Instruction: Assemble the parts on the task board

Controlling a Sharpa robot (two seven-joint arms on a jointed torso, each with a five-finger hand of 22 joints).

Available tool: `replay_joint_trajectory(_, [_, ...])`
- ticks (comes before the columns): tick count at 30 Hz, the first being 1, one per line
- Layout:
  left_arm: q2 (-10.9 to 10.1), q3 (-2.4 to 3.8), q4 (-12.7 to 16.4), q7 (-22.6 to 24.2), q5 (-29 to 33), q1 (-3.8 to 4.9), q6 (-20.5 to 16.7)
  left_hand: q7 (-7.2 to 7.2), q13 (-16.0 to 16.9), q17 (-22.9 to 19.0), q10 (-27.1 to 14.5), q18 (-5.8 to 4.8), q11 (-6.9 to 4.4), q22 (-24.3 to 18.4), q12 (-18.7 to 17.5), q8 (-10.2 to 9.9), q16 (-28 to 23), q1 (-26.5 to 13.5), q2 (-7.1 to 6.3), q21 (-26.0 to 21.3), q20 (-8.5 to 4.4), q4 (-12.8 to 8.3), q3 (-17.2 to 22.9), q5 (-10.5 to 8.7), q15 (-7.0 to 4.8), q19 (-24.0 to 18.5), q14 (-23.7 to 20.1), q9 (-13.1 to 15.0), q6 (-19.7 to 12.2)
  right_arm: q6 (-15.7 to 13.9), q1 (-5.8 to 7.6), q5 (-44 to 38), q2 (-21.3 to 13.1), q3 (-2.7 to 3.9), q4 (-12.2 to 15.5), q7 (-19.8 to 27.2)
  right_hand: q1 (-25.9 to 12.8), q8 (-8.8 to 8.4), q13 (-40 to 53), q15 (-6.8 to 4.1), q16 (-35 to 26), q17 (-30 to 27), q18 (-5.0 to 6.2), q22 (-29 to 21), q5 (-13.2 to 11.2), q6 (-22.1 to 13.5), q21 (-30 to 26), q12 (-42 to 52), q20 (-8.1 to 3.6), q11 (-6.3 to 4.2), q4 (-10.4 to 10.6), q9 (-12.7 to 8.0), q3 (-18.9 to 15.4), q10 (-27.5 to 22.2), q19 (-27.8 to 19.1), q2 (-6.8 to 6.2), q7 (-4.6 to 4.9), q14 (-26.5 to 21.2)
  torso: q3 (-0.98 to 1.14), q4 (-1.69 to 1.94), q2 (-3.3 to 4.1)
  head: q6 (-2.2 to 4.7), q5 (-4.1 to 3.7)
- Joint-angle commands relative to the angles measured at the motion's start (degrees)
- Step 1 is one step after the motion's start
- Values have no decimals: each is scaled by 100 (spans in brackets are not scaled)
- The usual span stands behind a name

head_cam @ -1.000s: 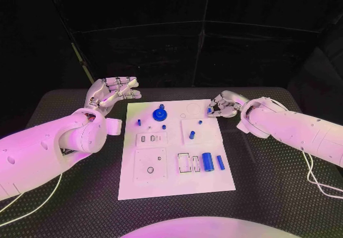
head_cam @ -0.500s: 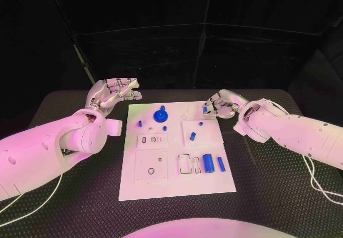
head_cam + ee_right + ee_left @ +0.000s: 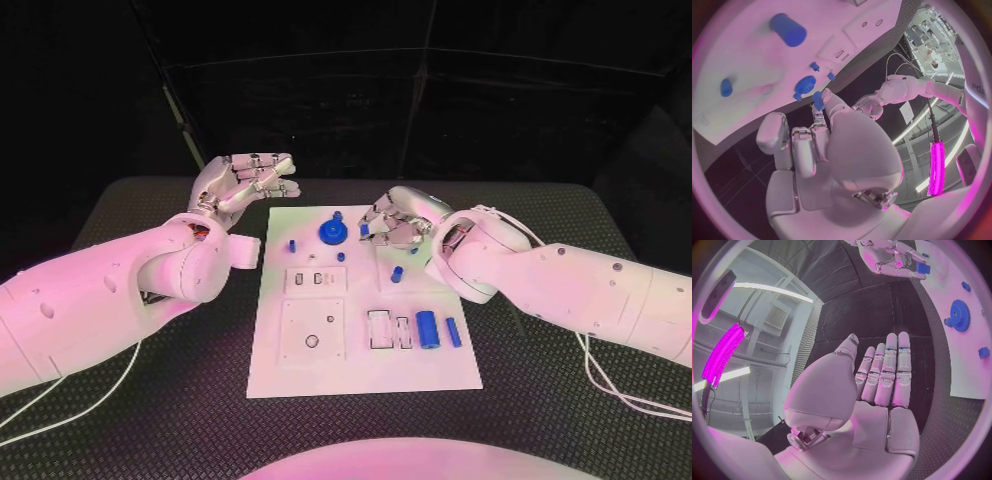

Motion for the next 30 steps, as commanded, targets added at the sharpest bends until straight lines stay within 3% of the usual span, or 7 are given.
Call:
replay_joint_trajectory(1, [24,6,-11,9,32,9,75,-7,-4,7,12,74,0,-9,-32,-39,-28,32,10,-38,-6,-37,-11,-22,-4,26,37,-4,35,20,7,-513,161,2,72,-554,22,53,206,-54,11,1298,-66,-22,0,159,1,-39,-27,-4,-1,41,39,-37,-11,67,-101,559,0,-2,-2,-14,81])
replay_joint_trajectory(6, [57,6,-37,2,40,9,80,-7,-4,7,12,74,0,-9,-32,-39,-28,32,10,-38,-6,-37,-11,-22,-4,26,37,-4,35,134,-24,-704,407,-21,85,-713,19,55,202,-56,9,1293,-65,-23,-1,162,0,-43,-28,-6,-4,42,41,-39,-11,63,-103,558,-1,-10,-5,-35,160])
replay_joint_trajectory(9, [78,6,-49,-2,43,10,83,-9,-4,8,14,74,-1,-10,-32,-39,-30,32,12,-38,-6,-38,-11,-22,-4,26,38,-4,37,186,-39,-852,494,-130,99,-799,19,55,202,-56,9,1293,-65,-23,-1,162,0,-43,-28,-6,-4,42,41,-39,-11,63,-103,558,2,-15,-1,-47,195])
replay_joint_trajectory(17, [101,6,-61,-9,44,10,85,-12,-3,10,16,74,-2,-11,-33,-40,-32,31,14,-39,-6,-38,-12,-22,-4,27,40,-3,39,347,-71,-1191,666,-268,63,-867,-8,64,179,-64,0,1270,-62,-44,-9,176,-12,-70,-35,-13,-18,43,45,-48,-22,34,-110,552,10,-17,7,-97,275])
replay_joint_trajectory(30, [153,6,-88,-23,44,10,103,-12,-3,10,16,74,-2,-11,-33,-40,-32,31,14,-39,-6,-38,-12,-22,-4,27,40,-3,39,411,-171,-1483,893,-312,-32,-918,-18,64,177,-65,0,1271,-63,-40,-8,176,-12,-73,-37,-14,-19,42,46,-48,-20,27,-110,552,17,-17,15,-169,344])
